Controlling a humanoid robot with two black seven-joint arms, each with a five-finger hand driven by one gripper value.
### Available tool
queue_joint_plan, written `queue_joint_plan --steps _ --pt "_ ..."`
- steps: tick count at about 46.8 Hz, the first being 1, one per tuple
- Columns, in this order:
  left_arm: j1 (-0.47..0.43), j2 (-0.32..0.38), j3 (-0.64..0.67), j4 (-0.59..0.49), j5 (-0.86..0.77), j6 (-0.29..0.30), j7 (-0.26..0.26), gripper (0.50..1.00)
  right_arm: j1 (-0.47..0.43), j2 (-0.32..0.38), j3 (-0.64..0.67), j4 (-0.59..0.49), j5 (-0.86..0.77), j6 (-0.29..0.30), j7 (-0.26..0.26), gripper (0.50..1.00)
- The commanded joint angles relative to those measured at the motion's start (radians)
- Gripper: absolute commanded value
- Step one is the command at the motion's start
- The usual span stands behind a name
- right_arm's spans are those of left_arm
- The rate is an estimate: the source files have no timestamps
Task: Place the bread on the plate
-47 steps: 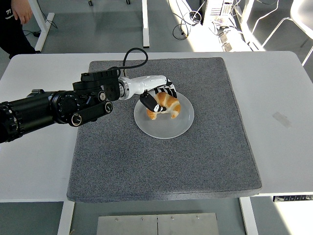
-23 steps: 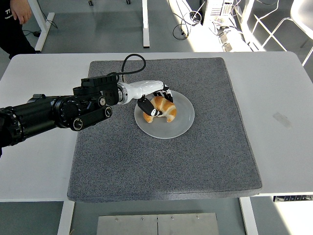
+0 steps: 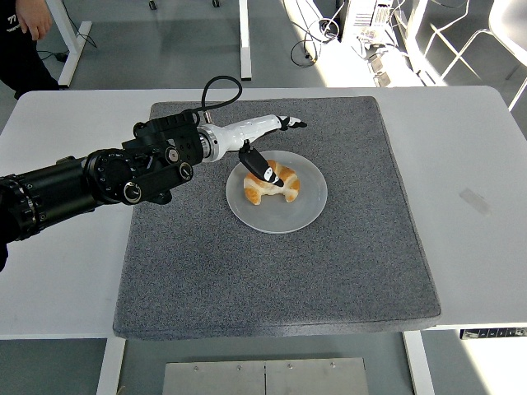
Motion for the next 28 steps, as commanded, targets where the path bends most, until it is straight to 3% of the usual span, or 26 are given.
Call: queue_joint_plan --steps 1,7,13,20,28 --pt "0.006 0.006 -0.071 0.002 -0.106 0.006 -0.003 0.975 0.0 0.0 0.0 0.0 0.0 0.0 0.0 1.0" --pt "0.017 0.05 -0.168 0.002 -0.222 0.054 -0.02 0.975 0.0 0.0 0.0 0.0 0.0 0.0 0.0 1.0" --pt "0.037 0.084 -0.289 0.002 -0.293 0.088 -0.082 0.975 0.0 0.0 0.0 0.0 0.0 0.0 0.0 1.0" --pt "0.067 0.147 -0.421 0.003 -0.377 0.089 -0.095 0.974 0.0 0.0 0.0 0.0 0.0 0.0 0.0 1.0" --pt "0.133 0.156 -0.552 0.005 -0.422 0.088 -0.103 0.974 0.0 0.0 0.0 0.0 0.0 0.0 0.0 1.0"
